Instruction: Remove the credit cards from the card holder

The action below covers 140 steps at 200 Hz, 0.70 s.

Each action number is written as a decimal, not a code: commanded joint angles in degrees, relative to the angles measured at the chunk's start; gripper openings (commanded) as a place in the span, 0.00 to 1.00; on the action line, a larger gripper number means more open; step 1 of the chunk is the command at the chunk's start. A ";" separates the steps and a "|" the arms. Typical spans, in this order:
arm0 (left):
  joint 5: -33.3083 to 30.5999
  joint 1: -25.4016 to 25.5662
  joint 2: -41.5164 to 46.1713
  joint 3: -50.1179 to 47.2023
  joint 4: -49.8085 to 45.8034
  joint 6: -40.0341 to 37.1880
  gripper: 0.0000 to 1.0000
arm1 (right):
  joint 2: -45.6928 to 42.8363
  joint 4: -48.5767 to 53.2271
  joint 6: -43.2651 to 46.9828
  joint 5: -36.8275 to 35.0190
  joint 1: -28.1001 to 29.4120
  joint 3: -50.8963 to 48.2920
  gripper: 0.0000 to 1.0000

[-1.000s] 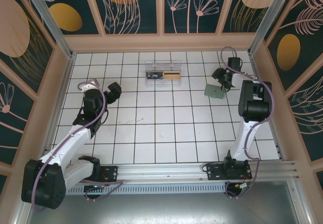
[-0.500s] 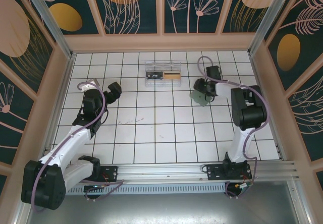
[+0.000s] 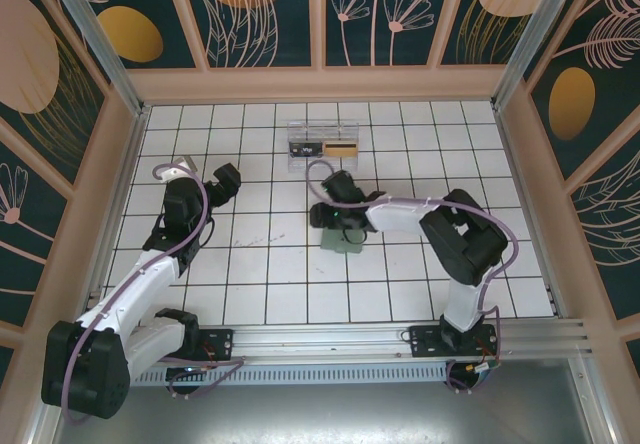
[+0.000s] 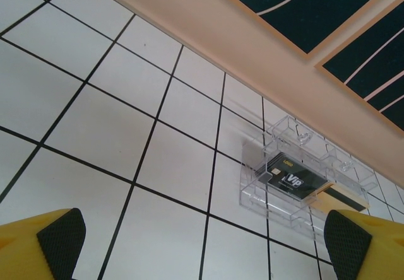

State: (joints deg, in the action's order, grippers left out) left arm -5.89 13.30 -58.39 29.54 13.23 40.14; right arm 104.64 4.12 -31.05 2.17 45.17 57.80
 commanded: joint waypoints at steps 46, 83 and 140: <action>2.98 0.46 0.30 0.02 0.58 -0.63 0.99 | -14.35 6.12 -8.60 -3.28 9.81 -9.95 0.78; 3.12 0.48 0.30 0.07 0.71 -0.66 0.99 | -19.52 2.10 -15.48 -1.91 15.13 -17.39 0.90; 2.90 0.56 -0.13 0.52 -0.36 -0.98 0.99 | -22.72 2.13 -15.70 -2.70 16.25 -18.55 0.93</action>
State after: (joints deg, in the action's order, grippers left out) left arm -3.42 13.52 -58.43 29.54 13.23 40.12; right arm 84.44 3.44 -45.71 -0.38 60.12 40.16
